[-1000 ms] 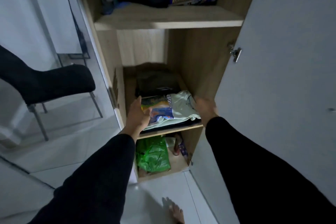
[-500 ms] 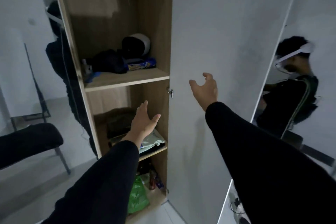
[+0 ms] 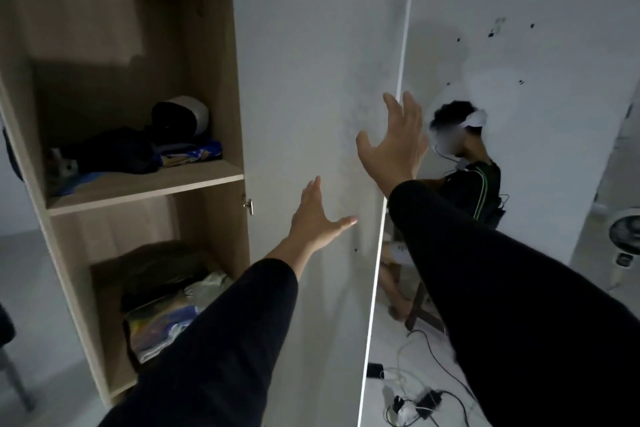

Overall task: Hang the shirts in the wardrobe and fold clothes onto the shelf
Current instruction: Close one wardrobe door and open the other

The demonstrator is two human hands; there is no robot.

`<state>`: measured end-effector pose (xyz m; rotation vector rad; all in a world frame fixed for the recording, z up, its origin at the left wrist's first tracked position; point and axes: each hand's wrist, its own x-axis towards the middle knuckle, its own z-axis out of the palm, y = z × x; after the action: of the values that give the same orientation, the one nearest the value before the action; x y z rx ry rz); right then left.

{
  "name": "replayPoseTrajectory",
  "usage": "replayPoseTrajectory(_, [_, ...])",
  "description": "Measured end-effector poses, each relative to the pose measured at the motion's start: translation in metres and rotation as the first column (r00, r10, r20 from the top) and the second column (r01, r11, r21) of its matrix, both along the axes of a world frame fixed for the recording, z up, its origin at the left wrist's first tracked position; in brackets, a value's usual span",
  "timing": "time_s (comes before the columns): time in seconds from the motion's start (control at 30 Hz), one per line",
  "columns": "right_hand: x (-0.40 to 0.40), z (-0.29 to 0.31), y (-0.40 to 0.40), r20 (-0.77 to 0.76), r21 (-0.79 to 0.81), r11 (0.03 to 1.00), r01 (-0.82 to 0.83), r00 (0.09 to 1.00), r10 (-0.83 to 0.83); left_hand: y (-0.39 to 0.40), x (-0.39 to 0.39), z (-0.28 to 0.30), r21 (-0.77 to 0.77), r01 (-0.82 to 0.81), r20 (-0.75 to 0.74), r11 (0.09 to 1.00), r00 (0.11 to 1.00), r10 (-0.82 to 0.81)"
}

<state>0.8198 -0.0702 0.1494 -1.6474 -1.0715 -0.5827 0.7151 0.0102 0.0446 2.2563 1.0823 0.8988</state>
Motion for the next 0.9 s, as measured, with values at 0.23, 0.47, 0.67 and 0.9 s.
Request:
replayPoseTrajectory(0.23, [0.07,0.01,0.01,0.017,-0.124,0.987,-0.106,0.994,0.108,-0.012,0.083,0.01,0.073,-0.062,-0.03,0.995,0.997,0.065])
replayPoseTrajectory(0.47, [0.101,0.009,0.032,0.046,-0.186,0.958,-0.22,0.972,0.232,-0.007,0.127,0.008,0.09,-0.234,0.08,0.968,0.971,0.227])
replayPoseTrajectory(0.67, [0.104,0.004,0.041,-0.038,-0.107,0.946,-0.306,0.952,0.304,0.0,0.142,0.003,0.103,-0.28,0.112,0.955,0.957,0.268])
replayPoseTrajectory(0.9, [0.088,-0.002,0.037,0.01,-0.06,0.935,-0.35,0.936,0.351,-0.003,0.132,-0.005,0.097,-0.258,0.184,0.961,0.954,0.238])
